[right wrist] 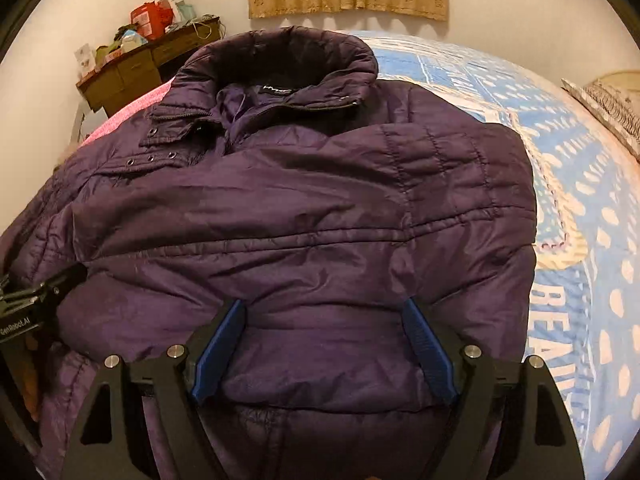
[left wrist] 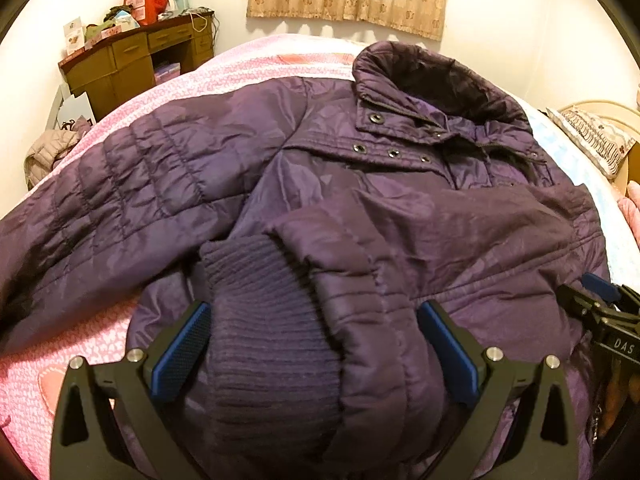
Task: Fold large clothes
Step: 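Release the sleeve with the right tool and smooth the folded side, then grasp the other sleeve cuff with the left tool and lift it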
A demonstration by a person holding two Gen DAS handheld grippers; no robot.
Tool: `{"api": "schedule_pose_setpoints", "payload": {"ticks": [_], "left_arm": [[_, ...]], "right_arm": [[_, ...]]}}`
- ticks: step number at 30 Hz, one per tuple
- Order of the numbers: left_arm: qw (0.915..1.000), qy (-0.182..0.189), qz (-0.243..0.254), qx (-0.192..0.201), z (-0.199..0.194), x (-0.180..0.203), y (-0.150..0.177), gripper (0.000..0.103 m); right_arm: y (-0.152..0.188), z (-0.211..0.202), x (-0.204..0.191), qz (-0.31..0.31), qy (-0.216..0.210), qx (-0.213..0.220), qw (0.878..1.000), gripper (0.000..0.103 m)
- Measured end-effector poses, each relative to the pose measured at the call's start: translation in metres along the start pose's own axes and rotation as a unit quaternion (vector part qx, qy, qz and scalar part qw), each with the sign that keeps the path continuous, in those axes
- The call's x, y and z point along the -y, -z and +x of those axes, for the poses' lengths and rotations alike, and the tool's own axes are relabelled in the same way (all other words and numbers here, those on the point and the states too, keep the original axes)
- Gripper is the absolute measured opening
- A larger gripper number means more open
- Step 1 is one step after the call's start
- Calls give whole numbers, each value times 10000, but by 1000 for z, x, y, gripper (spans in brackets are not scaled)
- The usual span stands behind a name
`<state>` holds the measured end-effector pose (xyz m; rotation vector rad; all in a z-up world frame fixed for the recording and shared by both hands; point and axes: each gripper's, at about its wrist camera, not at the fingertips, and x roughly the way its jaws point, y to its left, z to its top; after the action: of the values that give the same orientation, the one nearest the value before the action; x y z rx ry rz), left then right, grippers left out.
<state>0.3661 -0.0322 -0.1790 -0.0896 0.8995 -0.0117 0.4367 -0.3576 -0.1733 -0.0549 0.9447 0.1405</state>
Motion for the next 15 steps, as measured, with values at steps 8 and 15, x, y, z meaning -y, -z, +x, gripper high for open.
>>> {"api": "schedule_pose_setpoints", "payload": {"ticks": [8,15], "left_arm": [[9966,270,-227,739,-88,-47,5,103],[9896,-685,-799,975,-138,-139,42,103]], "right_arm": [[-12,-56,-31,-243,346,383,9984,82],[-1,-56,-100,-837,-495,552,9937,82]]}}
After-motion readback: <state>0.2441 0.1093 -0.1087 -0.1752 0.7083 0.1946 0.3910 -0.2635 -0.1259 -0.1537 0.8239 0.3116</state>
